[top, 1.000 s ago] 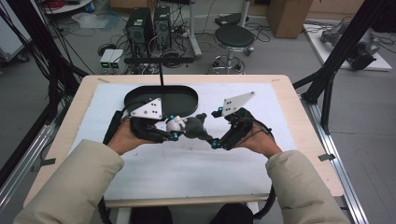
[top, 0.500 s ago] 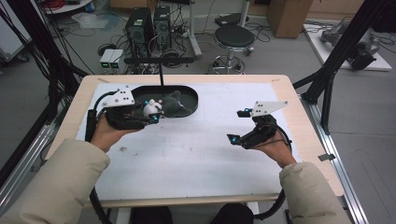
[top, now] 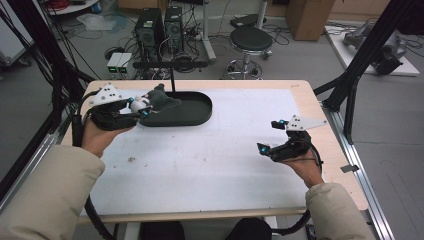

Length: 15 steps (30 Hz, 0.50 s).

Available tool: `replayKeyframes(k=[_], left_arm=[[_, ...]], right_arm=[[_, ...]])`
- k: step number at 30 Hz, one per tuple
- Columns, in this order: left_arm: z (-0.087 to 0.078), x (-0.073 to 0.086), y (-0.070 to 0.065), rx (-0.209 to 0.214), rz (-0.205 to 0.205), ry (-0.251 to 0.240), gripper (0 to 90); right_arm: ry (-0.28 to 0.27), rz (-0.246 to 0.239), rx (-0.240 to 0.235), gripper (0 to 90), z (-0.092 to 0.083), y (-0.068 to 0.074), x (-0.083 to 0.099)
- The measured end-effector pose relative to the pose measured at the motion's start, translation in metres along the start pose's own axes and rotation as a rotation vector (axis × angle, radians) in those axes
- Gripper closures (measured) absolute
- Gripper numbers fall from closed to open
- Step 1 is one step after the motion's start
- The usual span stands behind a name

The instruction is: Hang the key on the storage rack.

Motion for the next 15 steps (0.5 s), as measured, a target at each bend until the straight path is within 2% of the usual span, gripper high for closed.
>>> replayKeyframes(k=[7,9,13,15], left_arm=[[-0.01,-0.004,0.018,-0.071,-0.043,-0.003,56.9],[-0.011,-0.004,0.021,-0.085,-0.045,0.001,56.9],[-0.014,-0.005,0.032,-0.141,-0.068,0.012,56.9],[-0.015,-0.005,0.037,-0.17,-0.075,0.017,56.9]], right_arm=[[-0.037,0.036,0.025,0.4,-0.002,-0.004,0.016],[-0.051,0.019,0.06,0.5,-0.003,-0.004,0.019],[-0.076,0.028,0.082,0.5,-0.005,-0.003,0.026],[-0.084,0.033,0.111,0.5,-0.006,-0.003,0.031]])
Point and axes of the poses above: each handheld gripper's, and its own axes: z roughly forward along the jaws, x roughly out of its underside, y roughly to its left, the point moved 4 cm from there along z, roughly forward along the jaws, and after that the axes turned 8 degrees about y, right-handed, at the moved point
